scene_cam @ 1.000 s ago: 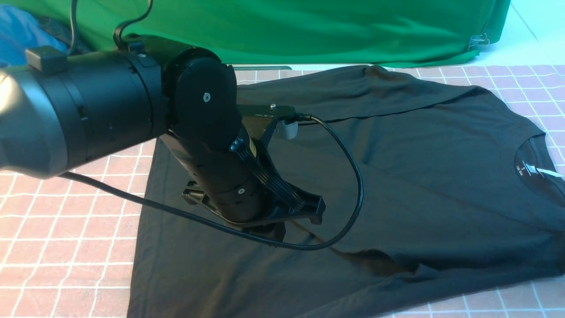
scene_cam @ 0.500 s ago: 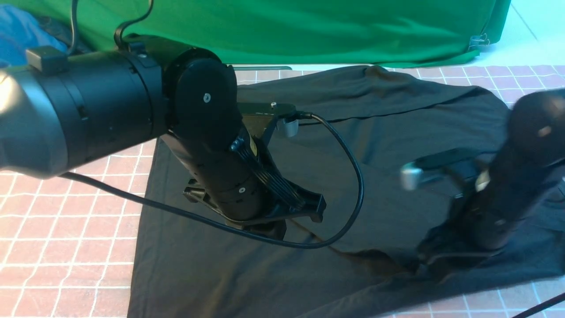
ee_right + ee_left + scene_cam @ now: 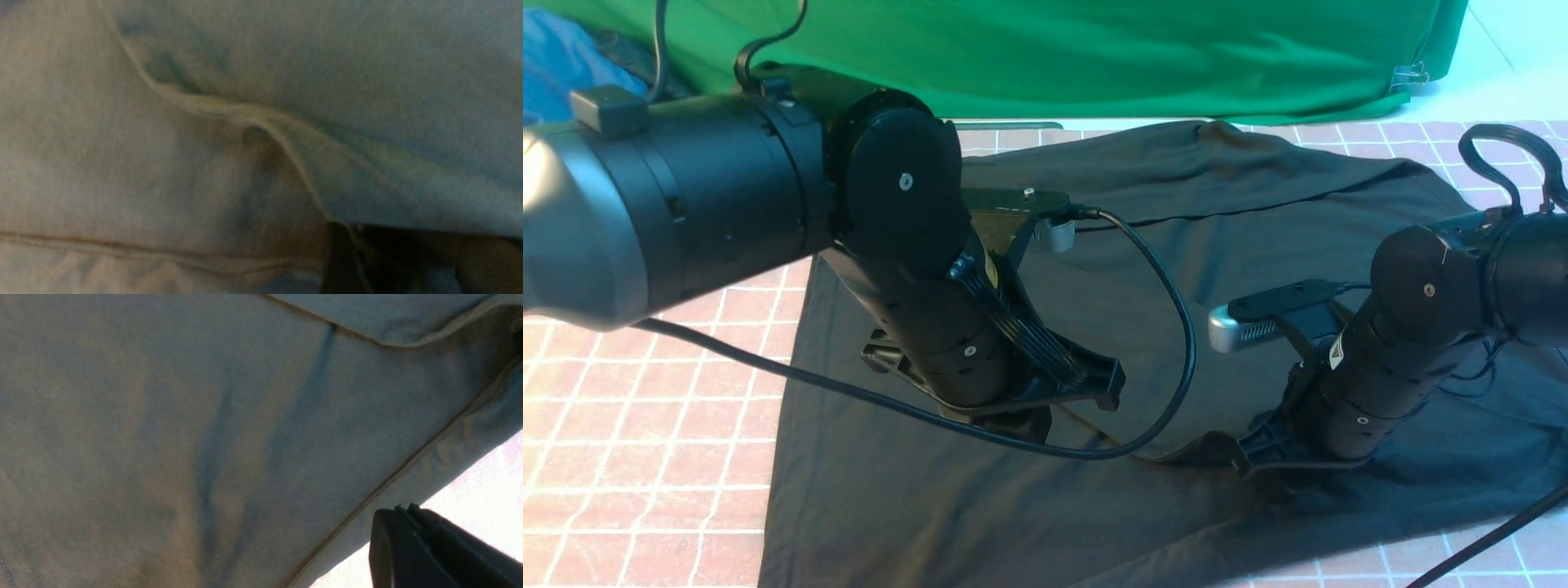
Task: Fold a long-sleeved shirt over a pink coffee tablecloth.
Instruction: 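Grab the top left corner of the dark shirt with the left gripper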
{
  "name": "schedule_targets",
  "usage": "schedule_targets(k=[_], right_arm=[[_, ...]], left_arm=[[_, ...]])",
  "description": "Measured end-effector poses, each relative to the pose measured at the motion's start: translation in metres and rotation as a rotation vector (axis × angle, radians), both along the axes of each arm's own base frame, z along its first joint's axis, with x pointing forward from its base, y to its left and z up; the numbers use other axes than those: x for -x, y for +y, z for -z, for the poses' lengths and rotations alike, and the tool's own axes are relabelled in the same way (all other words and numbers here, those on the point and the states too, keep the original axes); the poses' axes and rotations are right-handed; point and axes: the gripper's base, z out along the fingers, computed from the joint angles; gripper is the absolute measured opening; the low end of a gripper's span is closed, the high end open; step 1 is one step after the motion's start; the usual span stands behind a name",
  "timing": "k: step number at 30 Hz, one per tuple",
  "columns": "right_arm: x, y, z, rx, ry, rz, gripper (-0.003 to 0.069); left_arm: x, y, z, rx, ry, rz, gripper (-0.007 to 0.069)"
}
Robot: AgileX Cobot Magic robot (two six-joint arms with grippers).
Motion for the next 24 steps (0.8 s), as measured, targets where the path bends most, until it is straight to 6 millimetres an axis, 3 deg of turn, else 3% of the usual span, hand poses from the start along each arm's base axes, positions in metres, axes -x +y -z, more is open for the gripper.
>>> schedule_targets(k=[15,17,18,20,24], right_arm=[[-0.0022,-0.0016,0.0079,0.033,0.008,0.003,0.0334],[-0.0023,-0.0016,0.0080,0.033,0.008,0.003,0.0298],[-0.0022,-0.0017,0.0080,0.034,0.009,0.004,0.0186],[-0.0016,-0.0018,0.0081,0.035,0.015,0.005,0.0090],[0.0025,-0.0034,0.0022,0.041,0.035,0.005,0.0055]], left_arm=[[-0.0003,0.0000,-0.0001,0.000,-0.004,0.001,0.0013],[-0.0003,0.0000,-0.0001,0.000,-0.004,0.001,0.0013],[-0.0003,-0.0001,-0.0001,0.001,-0.003,0.001,0.0013],[-0.0003,-0.0001,-0.0001,0.001,-0.003,0.001,0.0013],[-0.0003,-0.0001,-0.0001,0.001,-0.003,0.001,0.0013]])
